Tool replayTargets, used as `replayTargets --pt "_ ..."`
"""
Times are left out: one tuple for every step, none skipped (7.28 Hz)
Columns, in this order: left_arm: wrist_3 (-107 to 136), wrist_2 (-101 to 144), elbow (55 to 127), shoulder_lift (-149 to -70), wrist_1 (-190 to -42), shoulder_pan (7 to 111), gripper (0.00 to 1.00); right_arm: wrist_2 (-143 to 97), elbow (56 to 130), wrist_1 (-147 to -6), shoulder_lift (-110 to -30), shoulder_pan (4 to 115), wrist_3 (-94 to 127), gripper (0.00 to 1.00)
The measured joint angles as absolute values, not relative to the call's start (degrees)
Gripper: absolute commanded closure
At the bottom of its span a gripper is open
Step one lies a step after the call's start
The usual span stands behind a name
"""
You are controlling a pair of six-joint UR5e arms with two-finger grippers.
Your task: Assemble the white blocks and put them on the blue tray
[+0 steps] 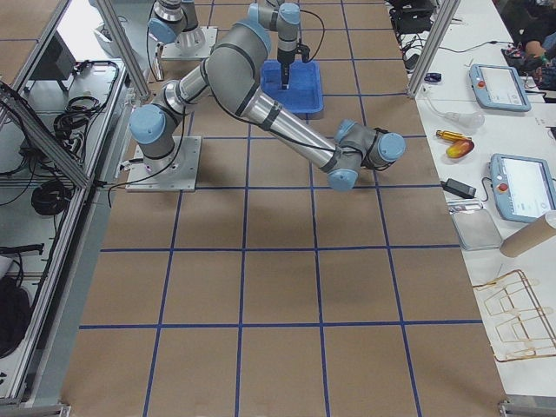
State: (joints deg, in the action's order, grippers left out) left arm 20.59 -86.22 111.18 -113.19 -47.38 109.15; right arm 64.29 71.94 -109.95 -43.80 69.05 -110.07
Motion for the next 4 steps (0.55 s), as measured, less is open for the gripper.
replayTargets --pt "20.5 -86.2 110.8 -112.7 -47.6 108.9 0.0 64.4 71.5 -110.0 -43.8 69.1 -110.0 1.0" --pt "20.3 -86.2 109.8 -111.8 -48.8 107.9 0.0 64.6 71.1 -109.8 -43.8 69.1 -110.0 1.0" --pt "19.8 -86.0 107.9 -110.8 -51.9 106.0 0.0 65.0 70.9 -109.5 -43.8 69.1 -110.0 1.0" --pt "18.3 -86.0 106.2 -109.6 -55.8 104.3 0.0 65.4 70.9 -109.2 -43.9 69.2 -110.0 1.0"
